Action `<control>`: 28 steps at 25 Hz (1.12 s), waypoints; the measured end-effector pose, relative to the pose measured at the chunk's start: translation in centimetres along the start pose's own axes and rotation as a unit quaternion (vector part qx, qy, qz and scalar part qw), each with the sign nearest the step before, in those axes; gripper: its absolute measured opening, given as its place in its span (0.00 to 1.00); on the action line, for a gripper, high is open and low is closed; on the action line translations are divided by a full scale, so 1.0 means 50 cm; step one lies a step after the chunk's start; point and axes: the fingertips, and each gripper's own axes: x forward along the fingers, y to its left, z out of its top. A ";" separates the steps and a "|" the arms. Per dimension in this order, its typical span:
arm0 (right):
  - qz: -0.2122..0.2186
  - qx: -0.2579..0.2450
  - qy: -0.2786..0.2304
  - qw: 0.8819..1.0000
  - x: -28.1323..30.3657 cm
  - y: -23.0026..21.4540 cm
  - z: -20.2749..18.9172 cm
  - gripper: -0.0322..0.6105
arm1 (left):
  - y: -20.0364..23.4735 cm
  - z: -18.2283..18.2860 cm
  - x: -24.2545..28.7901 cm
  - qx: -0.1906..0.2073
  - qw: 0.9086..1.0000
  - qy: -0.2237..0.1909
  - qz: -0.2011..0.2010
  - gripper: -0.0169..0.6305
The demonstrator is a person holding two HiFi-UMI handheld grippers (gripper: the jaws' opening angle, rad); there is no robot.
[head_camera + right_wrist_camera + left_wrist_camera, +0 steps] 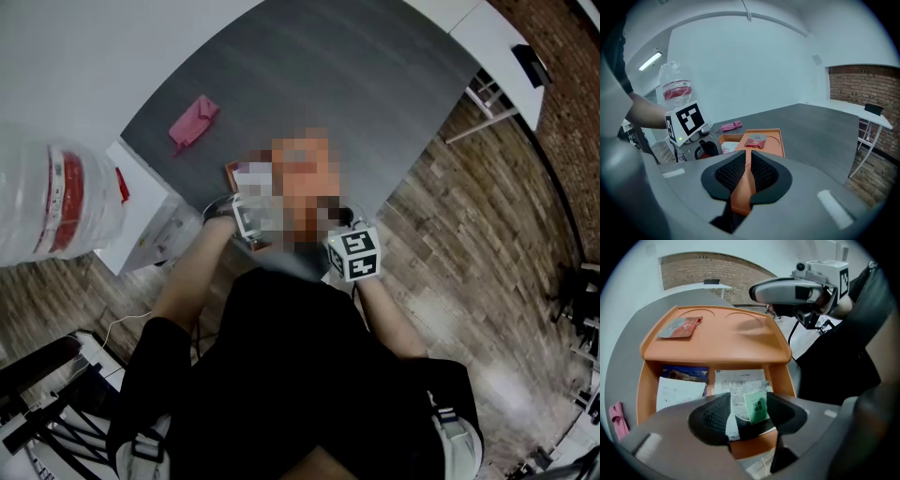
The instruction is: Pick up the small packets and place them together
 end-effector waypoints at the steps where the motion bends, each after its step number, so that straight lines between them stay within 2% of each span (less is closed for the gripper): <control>1: 0.001 0.001 -0.001 1.000 0.001 0.002 0.001 0.11 | -0.004 -0.005 0.006 0.001 1.000 0.014 -0.003 0.40; 4: 0.001 0.005 -0.004 1.000 0.001 0.002 0.004 0.11 | -0.009 -0.022 0.021 0.000 0.998 0.055 -0.005 0.41; 8: 0.002 0.009 -0.005 1.000 0.001 0.003 0.002 0.11 | -0.002 -0.027 0.026 -0.004 0.998 0.064 0.011 0.41; 15: 0.004 0.009 -0.003 1.000 0.000 0.005 -0.002 0.11 | 0.002 -0.041 0.039 0.049 0.994 0.071 0.072 0.39; 19: 0.007 0.005 -0.006 1.000 0.004 0.008 -0.001 0.11 | 0.012 -0.042 0.037 0.071 0.991 0.063 0.098 0.31; 22: 0.011 0.002 -0.007 1.000 0.004 0.012 0.003 0.11 | 0.021 -0.037 0.026 0.077 0.990 0.044 0.108 0.17; 28: 0.008 0.001 -0.009 1.000 -0.001 0.003 0.005 0.11 | 0.012 -0.026 0.009 0.037 0.995 -0.005 0.097 0.17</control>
